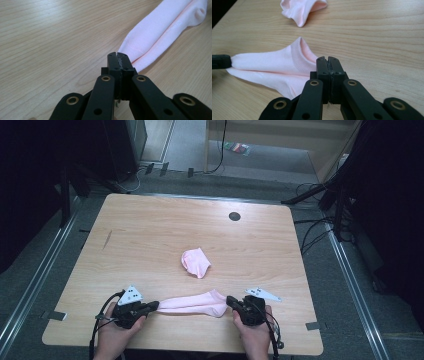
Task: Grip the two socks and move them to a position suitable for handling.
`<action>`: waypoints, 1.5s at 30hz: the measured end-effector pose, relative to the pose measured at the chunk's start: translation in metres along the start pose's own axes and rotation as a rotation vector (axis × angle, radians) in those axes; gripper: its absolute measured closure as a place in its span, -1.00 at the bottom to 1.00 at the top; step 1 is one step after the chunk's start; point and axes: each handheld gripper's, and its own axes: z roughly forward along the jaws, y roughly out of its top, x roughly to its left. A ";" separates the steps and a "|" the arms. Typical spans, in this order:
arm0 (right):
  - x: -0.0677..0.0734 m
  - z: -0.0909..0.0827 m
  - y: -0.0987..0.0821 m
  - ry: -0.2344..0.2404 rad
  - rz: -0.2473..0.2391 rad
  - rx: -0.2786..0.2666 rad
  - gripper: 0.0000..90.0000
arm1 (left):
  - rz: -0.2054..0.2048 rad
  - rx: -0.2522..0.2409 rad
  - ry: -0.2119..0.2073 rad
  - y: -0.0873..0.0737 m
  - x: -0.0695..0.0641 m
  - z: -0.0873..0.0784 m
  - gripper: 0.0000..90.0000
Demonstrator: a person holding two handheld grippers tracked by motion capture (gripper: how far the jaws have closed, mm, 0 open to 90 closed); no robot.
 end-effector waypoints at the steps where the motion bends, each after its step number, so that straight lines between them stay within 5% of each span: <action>1: 0.000 0.001 0.000 -0.008 -0.006 0.006 0.99 | -0.008 0.003 -0.010 0.000 0.000 0.000 1.00; 5: 0.010 0.008 -0.005 0.060 -0.024 0.027 0.99 | 0.019 -0.020 -0.069 0.000 -0.015 0.006 1.00; 9: 0.020 0.013 -0.009 0.075 -0.058 0.046 0.98 | 0.041 -0.006 -0.070 0.001 -0.022 0.009 1.00; 12: 0.018 0.018 -0.011 0.049 -0.068 0.049 0.98 | 0.039 -0.004 -0.062 0.000 -0.022 0.010 1.00; 18: 0.001 0.015 -0.009 0.004 -0.002 0.035 0.97 | 0.026 -0.008 -0.062 -0.002 -0.017 0.009 1.00; 20: 0.000 0.016 -0.009 -0.009 -0.003 0.017 0.79 | 0.030 -0.016 -0.066 -0.002 -0.017 0.009 1.00; 24: 0.000 0.009 -0.007 -0.043 -0.001 -0.043 0.58 | 0.029 -0.062 -0.030 -0.004 -0.018 0.006 0.56; 26: 0.003 0.004 -0.006 -0.036 -0.025 -0.070 0.62 | 0.027 -0.100 -0.045 -0.004 -0.018 0.002 0.49; 27: 0.011 0.002 -0.007 0.007 -0.058 -0.073 0.73 | 0.044 -0.131 -0.063 -0.002 -0.022 0.000 0.49; 30: 0.023 0.009 -0.011 0.062 -0.112 -0.019 0.79 | 0.071 -0.124 -0.076 -0.002 -0.028 0.003 0.52; 31: 0.026 0.013 -0.013 0.071 -0.123 -0.003 0.79 | 0.098 -0.082 -0.071 -0.002 -0.033 0.010 0.52; 35: 0.031 0.023 -0.021 0.053 -0.151 0.049 0.73 | 0.109 -0.029 -0.041 -0.003 -0.036 0.019 0.54; 39: 0.032 0.023 -0.023 0.044 -0.182 0.057 0.72 | 0.093 -0.021 -0.038 -0.002 -0.034 0.019 0.57; 40: 0.033 0.021 -0.024 0.032 -0.228 0.069 0.72 | 0.082 -0.022 -0.035 -0.002 -0.033 0.019 0.63; 45: 0.032 0.016 -0.025 0.013 -0.257 0.081 0.71 | 0.066 -0.029 -0.050 -0.003 -0.031 0.019 0.67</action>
